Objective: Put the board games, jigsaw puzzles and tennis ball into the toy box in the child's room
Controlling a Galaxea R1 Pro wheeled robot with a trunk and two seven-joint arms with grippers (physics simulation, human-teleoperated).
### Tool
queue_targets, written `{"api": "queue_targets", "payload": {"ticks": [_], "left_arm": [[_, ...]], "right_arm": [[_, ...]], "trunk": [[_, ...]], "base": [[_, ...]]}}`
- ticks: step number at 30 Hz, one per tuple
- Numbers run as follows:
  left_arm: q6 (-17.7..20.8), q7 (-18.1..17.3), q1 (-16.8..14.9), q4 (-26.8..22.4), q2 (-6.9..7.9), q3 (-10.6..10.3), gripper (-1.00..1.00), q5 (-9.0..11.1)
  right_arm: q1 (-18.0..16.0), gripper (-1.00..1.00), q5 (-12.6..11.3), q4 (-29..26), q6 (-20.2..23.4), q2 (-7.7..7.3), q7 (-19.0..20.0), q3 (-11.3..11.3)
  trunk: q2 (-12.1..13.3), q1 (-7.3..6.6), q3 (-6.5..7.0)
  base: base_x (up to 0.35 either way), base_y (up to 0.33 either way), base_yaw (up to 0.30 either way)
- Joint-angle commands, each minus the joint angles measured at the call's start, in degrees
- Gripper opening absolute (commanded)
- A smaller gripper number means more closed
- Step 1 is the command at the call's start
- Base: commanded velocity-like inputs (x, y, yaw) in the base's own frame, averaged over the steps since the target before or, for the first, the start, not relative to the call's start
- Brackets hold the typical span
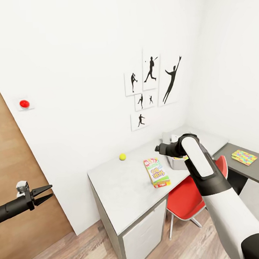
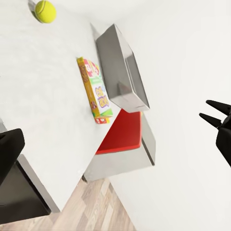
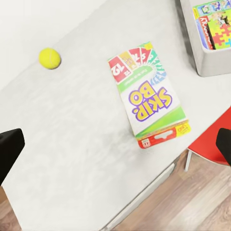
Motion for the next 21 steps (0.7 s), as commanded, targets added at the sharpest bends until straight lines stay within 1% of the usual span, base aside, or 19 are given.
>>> {"api": "queue_targets", "payload": {"ticks": [1, 4, 6, 8, 10, 12, 17, 19, 21], "left_arm": [[0.6, -0.1, -0.1, 0.0, 0.01, 0.0, 1.0, 0.1], [0.6, -0.1, -0.1, 0.0, 0.01, 0.0, 1.0, 0.1], [0.6, -0.1, -0.1, 0.0, 0.01, 0.0, 1.0, 0.1], [0.6, -0.1, -0.1, 0.0, 0.01, 0.0, 1.0, 0.1], [0.6, -0.2, -0.1, 0.0, 0.01, 0.0, 1.0, 0.2], [0.6, -0.2, -0.1, 0.0, 0.01, 0.0, 1.0, 0.2], [0.6, -0.2, -0.1, 0.0, 0.01, 0.0, 1.0, 0.3], [0.6, -0.2, -0.1, 0.0, 0.01, 0.0, 1.0, 0.3], [0.6, -0.2, -0.1, 0.0, 0.01, 0.0, 1.0, 0.3]], "right_arm": [[-0.1, 1.0, -0.5, 0.0, 0.3, -0.04, -0.6, 0.1], [-0.2, 1.0, -0.5, 0.0, 0.3, 0.29, -0.6, 0.1], [-0.2, 1.0, -0.5, -0.1, 0.3, 0.85, -0.6, 0.2], [-0.4, 1.0, -0.4, 0.0, 0.4, 1.76, -0.7, 0.2], [-1.4, 1.0, -0.4, 0.1, 0.6, 2.24, -0.7, 0.2], [-2.7, 1.0, -0.4, 1.5, 0.8, 2.57, -0.7, 0.3], [-4.6, 1.0, -0.3, 5.4, 0.9, 3.63, -0.7, 0.3], [-5.1, 1.0, -0.3, 6.7, 0.9, 3.86, -0.7, 0.3], [-6.5, 1.0, -0.2, 8.7, 0.9, 4.0, -0.7, 0.3]], "trunk": [[-0.1, 0.04, -0.24], [-0.1, 0.04, -0.52], [-0.1, 0.04, -0.71], [-0.1, 0.04, -0.9], [-0.1, 0.04, -1.09], [-0.1, 0.04, -1.27], [-0.1, 0.04, -1.75], [-0.1, 0.04, -1.94], [-0.1, 0.04, -2.12]], "base": [[0.0, 0.141, 0.0], [0.0, 0.099, 0.0], [0.0, 0.036, 0.0], [0.0, 0.017, 0.0], [0.0, 0.009, 0.0], [0.0, 0.003, 0.0], [0.0, 0.001, 0.0], [0.0, 0.0, 0.0], [0.0, 0.0, 0.0]]}}
